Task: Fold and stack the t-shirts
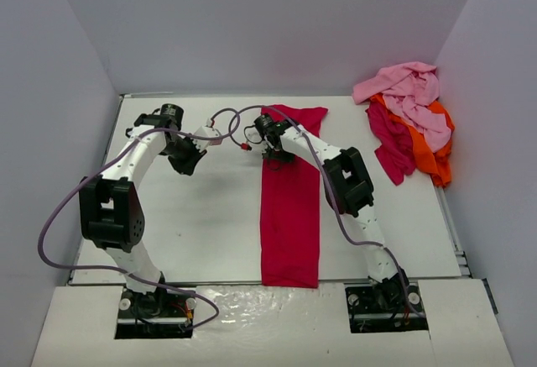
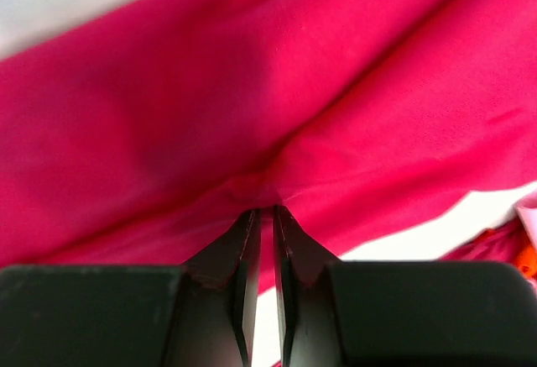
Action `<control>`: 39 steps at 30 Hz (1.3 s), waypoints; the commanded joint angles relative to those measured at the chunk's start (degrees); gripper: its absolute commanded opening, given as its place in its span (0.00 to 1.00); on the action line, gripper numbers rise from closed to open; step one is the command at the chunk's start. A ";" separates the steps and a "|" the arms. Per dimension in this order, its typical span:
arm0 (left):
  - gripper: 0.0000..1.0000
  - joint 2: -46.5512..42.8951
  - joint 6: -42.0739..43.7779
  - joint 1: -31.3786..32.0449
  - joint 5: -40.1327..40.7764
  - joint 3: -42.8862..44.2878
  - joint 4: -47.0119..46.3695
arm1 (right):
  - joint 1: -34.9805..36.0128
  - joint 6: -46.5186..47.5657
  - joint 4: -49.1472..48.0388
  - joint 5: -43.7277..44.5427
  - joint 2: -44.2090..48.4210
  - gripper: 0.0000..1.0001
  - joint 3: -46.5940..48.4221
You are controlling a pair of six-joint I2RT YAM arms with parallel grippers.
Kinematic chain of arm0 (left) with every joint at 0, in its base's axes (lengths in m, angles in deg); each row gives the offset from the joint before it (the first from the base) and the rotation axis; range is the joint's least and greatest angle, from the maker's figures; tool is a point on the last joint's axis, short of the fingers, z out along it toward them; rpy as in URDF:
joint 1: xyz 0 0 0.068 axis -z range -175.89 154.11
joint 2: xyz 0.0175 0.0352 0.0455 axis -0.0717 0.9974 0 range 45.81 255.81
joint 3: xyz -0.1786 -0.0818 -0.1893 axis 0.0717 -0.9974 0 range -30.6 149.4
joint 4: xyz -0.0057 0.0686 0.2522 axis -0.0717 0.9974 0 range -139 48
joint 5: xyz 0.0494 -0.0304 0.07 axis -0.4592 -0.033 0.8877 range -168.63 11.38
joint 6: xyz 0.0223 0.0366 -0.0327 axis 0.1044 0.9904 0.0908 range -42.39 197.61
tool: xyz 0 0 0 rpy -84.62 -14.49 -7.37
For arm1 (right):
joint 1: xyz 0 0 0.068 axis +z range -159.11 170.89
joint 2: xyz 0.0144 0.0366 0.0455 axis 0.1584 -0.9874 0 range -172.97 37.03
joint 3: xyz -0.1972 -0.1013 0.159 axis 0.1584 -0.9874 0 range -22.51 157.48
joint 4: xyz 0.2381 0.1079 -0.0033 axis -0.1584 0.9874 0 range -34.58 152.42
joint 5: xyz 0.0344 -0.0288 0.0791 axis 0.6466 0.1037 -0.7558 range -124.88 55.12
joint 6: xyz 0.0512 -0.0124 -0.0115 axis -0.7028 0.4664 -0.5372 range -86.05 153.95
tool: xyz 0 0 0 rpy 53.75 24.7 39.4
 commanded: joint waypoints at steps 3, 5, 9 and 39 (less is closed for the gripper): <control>0.00 -1.45 1.13 0.12 -1.55 1.47 0.16 | -1.41 2.18 0.33 2.12 -6.32 0.09 9.28; 0.00 -1.19 1.04 0.21 -1.43 1.34 -0.01 | -2.10 3.01 0.23 3.29 -8.87 0.09 13.48; 0.00 -0.71 0.63 0.21 -1.48 0.85 -1.48 | -2.94 4.60 -1.21 6.02 -16.15 0.10 22.47; 0.14 -5.67 -1.07 12.30 -3.26 -1.28 1.29 | -2.36 -8.32 -3.39 -0.48 33.23 0.61 -17.23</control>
